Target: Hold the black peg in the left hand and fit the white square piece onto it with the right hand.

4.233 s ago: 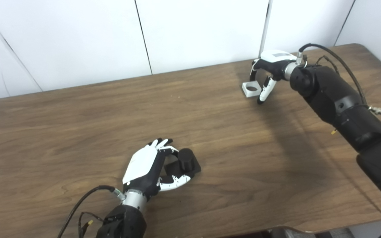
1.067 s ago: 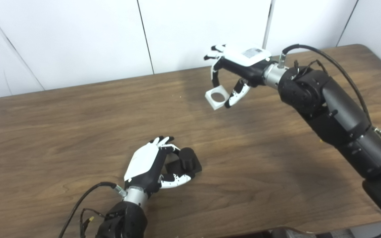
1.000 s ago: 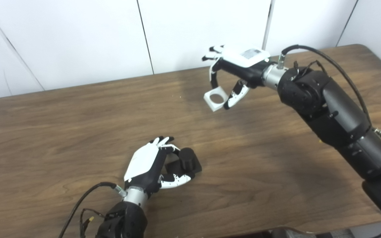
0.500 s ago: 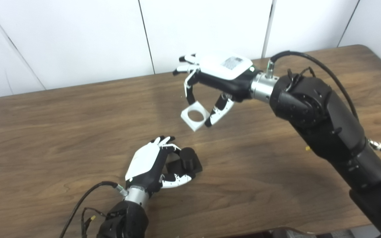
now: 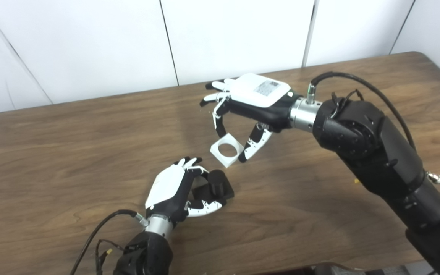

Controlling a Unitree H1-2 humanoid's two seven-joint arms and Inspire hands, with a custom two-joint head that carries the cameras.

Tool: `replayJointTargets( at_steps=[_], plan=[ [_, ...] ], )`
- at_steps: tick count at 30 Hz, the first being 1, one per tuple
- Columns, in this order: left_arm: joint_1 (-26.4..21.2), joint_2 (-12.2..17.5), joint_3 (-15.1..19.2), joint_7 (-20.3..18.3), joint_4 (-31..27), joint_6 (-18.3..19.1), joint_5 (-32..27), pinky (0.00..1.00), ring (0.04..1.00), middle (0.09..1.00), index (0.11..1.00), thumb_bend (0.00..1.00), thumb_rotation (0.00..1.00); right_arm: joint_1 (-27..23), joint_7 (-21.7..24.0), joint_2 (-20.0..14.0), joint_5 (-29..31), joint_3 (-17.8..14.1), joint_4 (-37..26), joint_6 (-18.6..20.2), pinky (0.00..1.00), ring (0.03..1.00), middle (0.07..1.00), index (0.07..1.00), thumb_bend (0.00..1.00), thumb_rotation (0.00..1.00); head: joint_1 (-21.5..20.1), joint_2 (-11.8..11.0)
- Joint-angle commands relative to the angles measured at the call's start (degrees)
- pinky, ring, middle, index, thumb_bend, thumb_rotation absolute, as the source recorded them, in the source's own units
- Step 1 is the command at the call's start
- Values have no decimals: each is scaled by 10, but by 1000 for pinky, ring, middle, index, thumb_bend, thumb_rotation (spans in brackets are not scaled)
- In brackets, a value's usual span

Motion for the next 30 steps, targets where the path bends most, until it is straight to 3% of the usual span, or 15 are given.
replayJointTargets(
  at_steps=[1, 11, 21, 30],
  plan=[
    [-9, -2, -1, 0, 11, 9, 2, 1000, 1000, 939, 637, 545, 286, -21, -6, 0, 2, -5, -12, -14, 1000, 1000, 902, 489, 525, 148, -2, 1],
    [-13, -3, -1, 1, 16, 8, -1, 1000, 1000, 939, 639, 549, 302, -14, 2, 4, -12, 9, -8, -13, 1000, 1000, 903, 489, 525, 145, 1, 0],
    [-18, -2, -1, -3, 17, 11, 0, 1000, 1000, 943, 644, 547, 305, -19, 0, 12, -46, 31, 8, -36, 1000, 1000, 909, 489, 525, 145, 3, 0],
    [-24, -2, -4, -14, 13, 18, 8, 1000, 1000, 947, 652, 552, 350, -22, 7, 12, -42, 28, 4, -40, 1000, 1000, 909, 489, 526, 144, 46, 19]
  ],
)
